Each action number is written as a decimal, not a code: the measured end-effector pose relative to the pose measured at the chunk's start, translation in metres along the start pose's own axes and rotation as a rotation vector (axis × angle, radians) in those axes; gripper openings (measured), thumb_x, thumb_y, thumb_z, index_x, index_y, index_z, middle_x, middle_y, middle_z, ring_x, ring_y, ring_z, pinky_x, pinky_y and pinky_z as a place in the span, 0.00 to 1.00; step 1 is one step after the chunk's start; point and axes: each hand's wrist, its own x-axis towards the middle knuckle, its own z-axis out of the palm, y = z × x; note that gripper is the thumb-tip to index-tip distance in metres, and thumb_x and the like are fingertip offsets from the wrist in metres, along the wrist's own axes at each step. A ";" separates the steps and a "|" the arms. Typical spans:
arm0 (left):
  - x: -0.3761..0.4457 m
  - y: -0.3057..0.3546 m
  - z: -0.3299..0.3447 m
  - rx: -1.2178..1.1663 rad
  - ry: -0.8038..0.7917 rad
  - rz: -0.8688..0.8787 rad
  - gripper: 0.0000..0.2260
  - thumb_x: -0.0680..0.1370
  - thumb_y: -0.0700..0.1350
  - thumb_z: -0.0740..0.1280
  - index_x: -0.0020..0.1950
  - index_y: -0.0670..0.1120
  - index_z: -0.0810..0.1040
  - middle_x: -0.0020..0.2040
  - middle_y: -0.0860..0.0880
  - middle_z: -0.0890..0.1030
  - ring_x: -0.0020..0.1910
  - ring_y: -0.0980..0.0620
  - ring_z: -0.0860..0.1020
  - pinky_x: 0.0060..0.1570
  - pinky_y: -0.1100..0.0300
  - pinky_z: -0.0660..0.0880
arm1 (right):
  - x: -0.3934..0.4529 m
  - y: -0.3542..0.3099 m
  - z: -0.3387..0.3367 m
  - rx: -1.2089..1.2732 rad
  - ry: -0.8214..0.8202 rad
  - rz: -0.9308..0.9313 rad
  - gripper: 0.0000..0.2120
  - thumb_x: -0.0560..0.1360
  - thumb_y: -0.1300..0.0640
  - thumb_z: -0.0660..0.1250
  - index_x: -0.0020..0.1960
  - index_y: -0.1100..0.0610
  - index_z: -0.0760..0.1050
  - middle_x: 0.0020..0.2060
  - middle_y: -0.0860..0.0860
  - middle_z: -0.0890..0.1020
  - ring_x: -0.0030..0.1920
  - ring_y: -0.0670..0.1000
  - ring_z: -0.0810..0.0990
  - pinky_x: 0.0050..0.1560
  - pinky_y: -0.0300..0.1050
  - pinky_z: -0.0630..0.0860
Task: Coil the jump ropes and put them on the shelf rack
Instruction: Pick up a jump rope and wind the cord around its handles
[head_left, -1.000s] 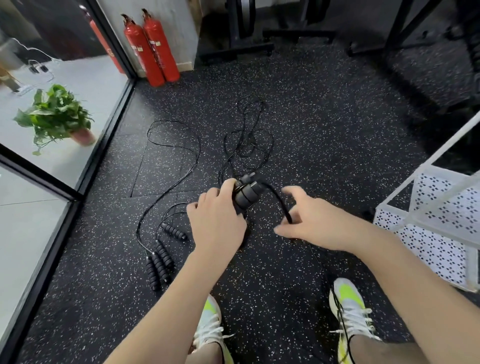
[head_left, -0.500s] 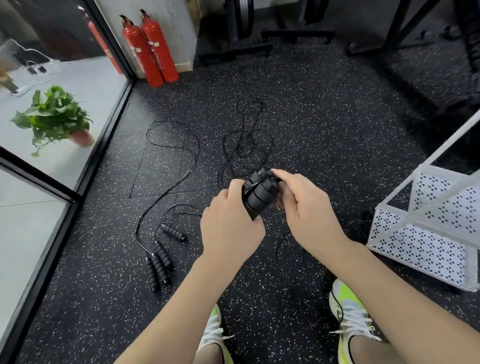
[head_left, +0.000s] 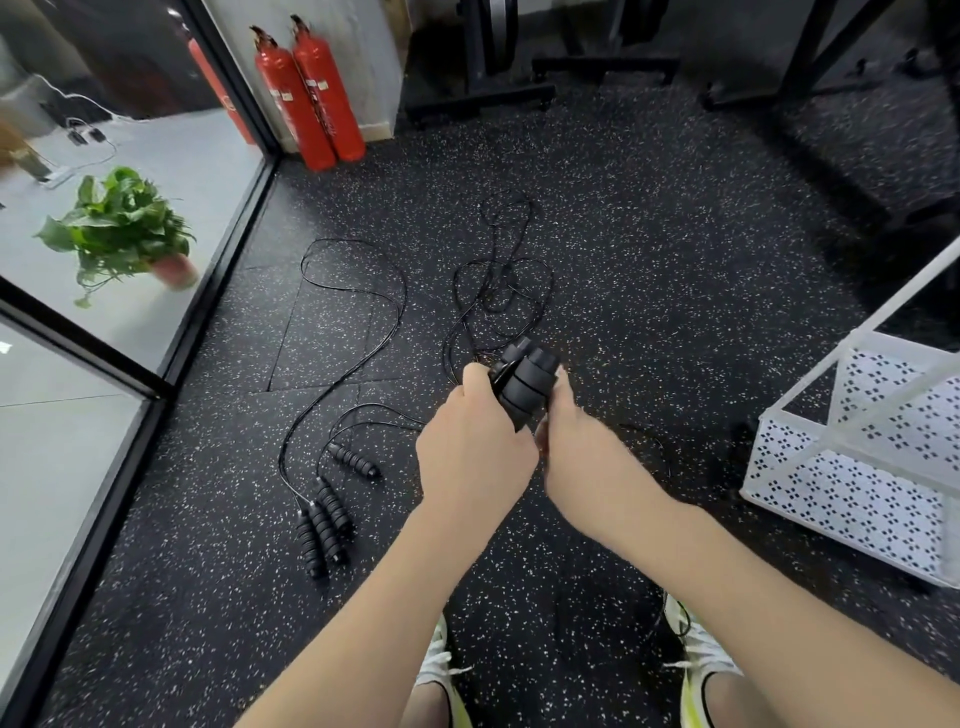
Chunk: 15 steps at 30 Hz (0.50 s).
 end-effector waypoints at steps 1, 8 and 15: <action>0.002 -0.002 0.002 0.010 0.007 -0.010 0.13 0.78 0.49 0.67 0.56 0.50 0.65 0.48 0.50 0.76 0.42 0.45 0.73 0.42 0.53 0.66 | -0.003 -0.005 0.004 -0.046 -0.062 -0.007 0.40 0.79 0.66 0.60 0.82 0.55 0.38 0.55 0.55 0.79 0.46 0.53 0.79 0.46 0.46 0.73; 0.016 -0.027 0.011 0.344 0.038 0.108 0.17 0.77 0.50 0.70 0.58 0.49 0.64 0.55 0.47 0.78 0.55 0.42 0.78 0.46 0.51 0.64 | -0.014 -0.016 -0.008 -0.375 -0.036 -0.169 0.05 0.85 0.53 0.54 0.55 0.53 0.65 0.48 0.53 0.79 0.42 0.55 0.76 0.41 0.47 0.67; 0.009 -0.033 0.025 0.414 0.077 0.359 0.12 0.74 0.46 0.68 0.56 0.51 0.69 0.48 0.50 0.77 0.50 0.43 0.77 0.46 0.50 0.60 | -0.004 -0.003 -0.043 -0.157 0.070 -0.281 0.13 0.76 0.39 0.68 0.43 0.47 0.75 0.34 0.42 0.77 0.37 0.44 0.75 0.39 0.45 0.70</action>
